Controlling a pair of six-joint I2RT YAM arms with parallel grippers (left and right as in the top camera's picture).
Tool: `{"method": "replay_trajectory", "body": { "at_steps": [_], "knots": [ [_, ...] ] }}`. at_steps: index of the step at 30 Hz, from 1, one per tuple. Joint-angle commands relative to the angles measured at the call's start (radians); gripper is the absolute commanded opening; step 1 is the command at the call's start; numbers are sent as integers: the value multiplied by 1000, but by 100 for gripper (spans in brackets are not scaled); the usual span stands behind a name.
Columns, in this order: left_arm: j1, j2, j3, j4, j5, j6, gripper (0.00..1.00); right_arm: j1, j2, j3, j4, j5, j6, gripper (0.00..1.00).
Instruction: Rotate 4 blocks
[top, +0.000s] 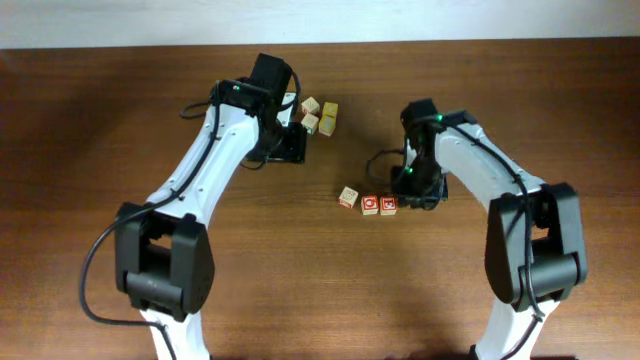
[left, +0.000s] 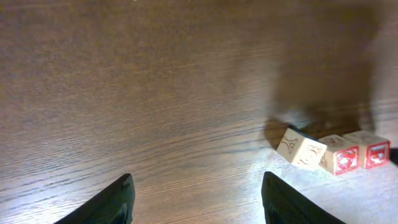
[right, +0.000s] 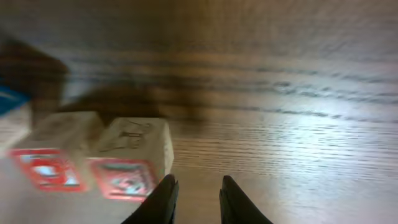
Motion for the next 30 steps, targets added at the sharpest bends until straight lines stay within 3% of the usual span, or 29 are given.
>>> {"method": "replay_trajectory", "body": {
  "at_steps": [1,15,20,30],
  "knots": [
    [0,36,-8,4,3,-34,64,-5,0,-43,34,-27,8,25],
    [-1,36,-8,9,4,-35,65,74,0,-69,132,-119,13,25],
    [-31,36,-8,8,4,-39,65,108,0,-69,187,-119,147,25],
    [-84,36,-15,-10,3,-84,68,182,0,-69,244,-135,135,28]
  ]
}}
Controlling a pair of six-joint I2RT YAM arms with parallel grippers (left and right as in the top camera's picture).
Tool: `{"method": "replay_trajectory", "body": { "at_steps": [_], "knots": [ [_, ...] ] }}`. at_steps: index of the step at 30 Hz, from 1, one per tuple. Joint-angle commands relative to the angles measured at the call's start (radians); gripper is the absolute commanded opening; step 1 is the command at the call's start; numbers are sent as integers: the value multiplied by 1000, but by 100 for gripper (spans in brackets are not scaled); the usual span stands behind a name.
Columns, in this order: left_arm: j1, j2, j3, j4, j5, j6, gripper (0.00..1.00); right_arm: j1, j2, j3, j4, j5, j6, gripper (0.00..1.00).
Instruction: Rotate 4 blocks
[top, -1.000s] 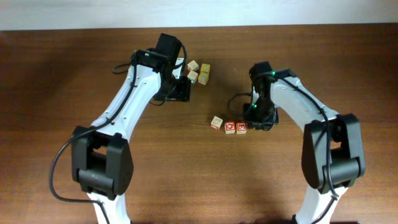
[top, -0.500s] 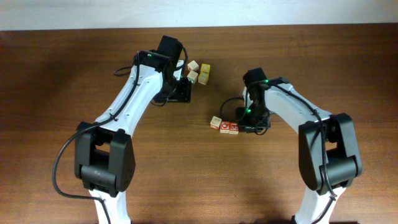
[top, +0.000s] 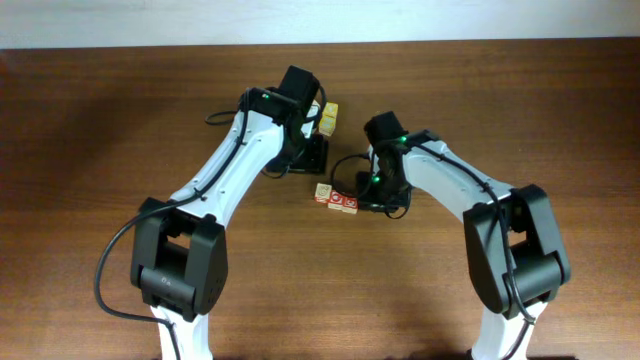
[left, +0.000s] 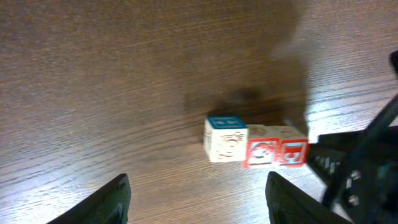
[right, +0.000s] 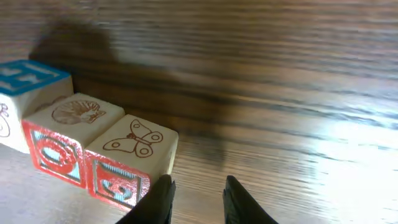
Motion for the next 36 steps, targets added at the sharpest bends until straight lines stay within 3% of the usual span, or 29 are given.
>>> {"method": "replay_trajectory", "body": {
  "at_steps": [1,15,17,22,29,31,36],
  "knots": [
    [9,7,-11,-4,0,-29,68,32,0,-6,23,-13,3,28],
    [140,7,-11,-6,-75,-4,72,82,25,-6,245,-9,6,30],
    [140,7,-11,-6,-74,-5,72,81,28,-6,253,-9,6,35],
    [130,7,-11,5,-64,-10,69,31,26,55,207,-14,6,35],
    [105,23,-11,45,-68,-34,43,-94,34,106,51,4,14,39],
    [101,60,-11,52,-51,-47,26,-104,47,93,24,64,14,39],
    [84,150,-11,77,-41,-47,13,-92,69,44,40,97,14,46]
  ]
}}
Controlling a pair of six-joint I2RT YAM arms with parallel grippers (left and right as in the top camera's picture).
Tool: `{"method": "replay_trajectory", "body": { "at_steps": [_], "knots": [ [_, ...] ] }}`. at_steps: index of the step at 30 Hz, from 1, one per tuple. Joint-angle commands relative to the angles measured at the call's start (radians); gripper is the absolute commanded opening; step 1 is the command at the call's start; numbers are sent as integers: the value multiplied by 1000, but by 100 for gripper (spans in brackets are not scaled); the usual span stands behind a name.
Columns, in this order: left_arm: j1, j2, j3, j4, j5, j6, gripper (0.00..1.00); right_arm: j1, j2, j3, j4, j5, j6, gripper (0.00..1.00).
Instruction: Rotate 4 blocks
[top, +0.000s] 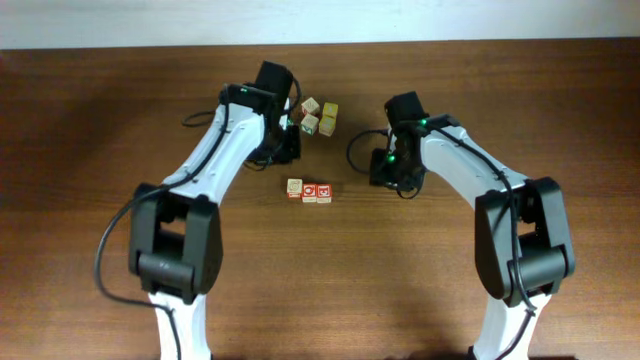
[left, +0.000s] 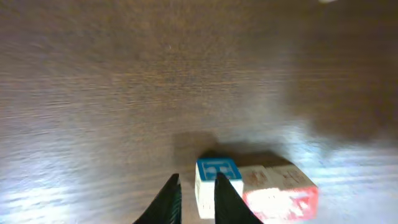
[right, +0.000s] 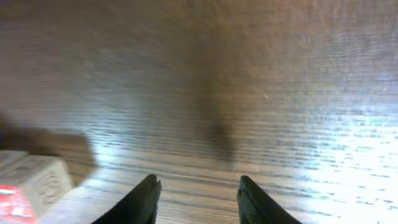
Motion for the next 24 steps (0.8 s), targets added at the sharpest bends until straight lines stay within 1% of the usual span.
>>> {"method": "replay_trajectory", "body": {
  "at_steps": [1,2,5,7,11,14,24],
  "knots": [
    [-19,73,-10,16,11,-7,11,17,26,-39,24,39,3,48],
    [-26,82,-10,19,11,-7,9,23,26,-48,38,39,3,51],
    [-42,88,-10,42,11,-7,10,28,26,-55,48,44,3,52],
    [-48,88,-10,52,11,-7,11,28,26,-55,48,44,3,53],
    [-48,88,-10,45,11,-8,9,28,26,-55,48,44,3,53],
    [-48,88,-10,29,2,-30,8,28,26,-55,48,46,3,53],
    [-49,88,-10,-9,12,-29,8,28,26,-55,48,46,3,54]
  ]
}}
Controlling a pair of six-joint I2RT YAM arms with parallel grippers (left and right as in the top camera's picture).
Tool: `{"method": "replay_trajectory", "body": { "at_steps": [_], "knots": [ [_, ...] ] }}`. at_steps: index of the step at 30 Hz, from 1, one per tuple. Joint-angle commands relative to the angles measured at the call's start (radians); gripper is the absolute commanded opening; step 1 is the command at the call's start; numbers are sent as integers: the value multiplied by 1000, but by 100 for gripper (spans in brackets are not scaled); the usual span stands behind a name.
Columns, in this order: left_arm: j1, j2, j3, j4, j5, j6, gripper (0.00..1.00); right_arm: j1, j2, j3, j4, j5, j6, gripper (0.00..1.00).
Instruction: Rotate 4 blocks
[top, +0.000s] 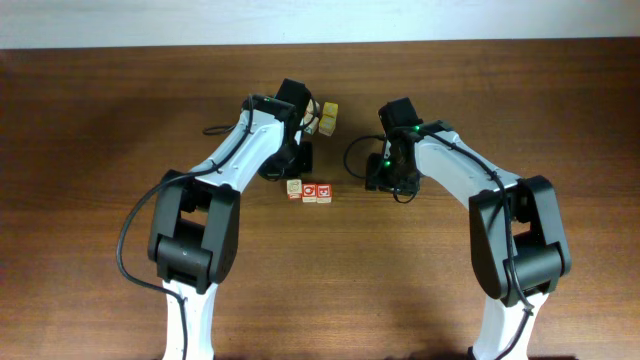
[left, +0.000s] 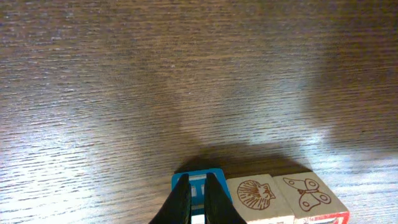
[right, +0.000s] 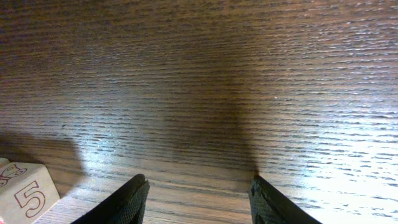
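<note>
Three blocks lie in a row at mid-table: a blue-topped block (left: 198, 182), a shell block (left: 256, 194) and a butterfly block (left: 306, 193). In the overhead view the row (top: 309, 191) sits just in front of my left gripper (top: 296, 162). My left gripper (left: 196, 198) is shut, with its fingertips over the blue top. My right gripper (right: 198, 198) stands open over bare wood to the right of the row (top: 381, 176). A block marked 5 (right: 23, 196) shows at the lower left edge of the right wrist view.
A yellow block (top: 329, 117) and a tan one (top: 314, 110) lie at the back, partly hidden behind the left arm. The wooden table (top: 500, 260) ends at a white strip along the far side.
My shut left gripper was just left of the blue-topped block and now sits over its top. The right gripper's fingers stand wider apart. The row of three blocks has not moved.
The row of three lay right of centre, with my shut right gripper at its right end and the left gripper open. A second later it lay further left, with the right gripper against the butterfly block. Later it lay further left again; the right gripper stood clear and the left was shut.
</note>
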Motion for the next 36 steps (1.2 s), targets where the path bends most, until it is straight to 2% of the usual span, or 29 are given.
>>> {"method": "replay_trajectory", "body": {
  "at_steps": [1,28,36],
  "knots": [
    [1,9,-2,-5,12,-13,8,7,18,-34,6,20,-2,54],
    [-53,9,-2,12,2,13,7,7,18,-34,6,21,-2,54],
    [-47,9,12,33,-86,13,11,7,18,-34,6,21,-2,54]
  ]
}}
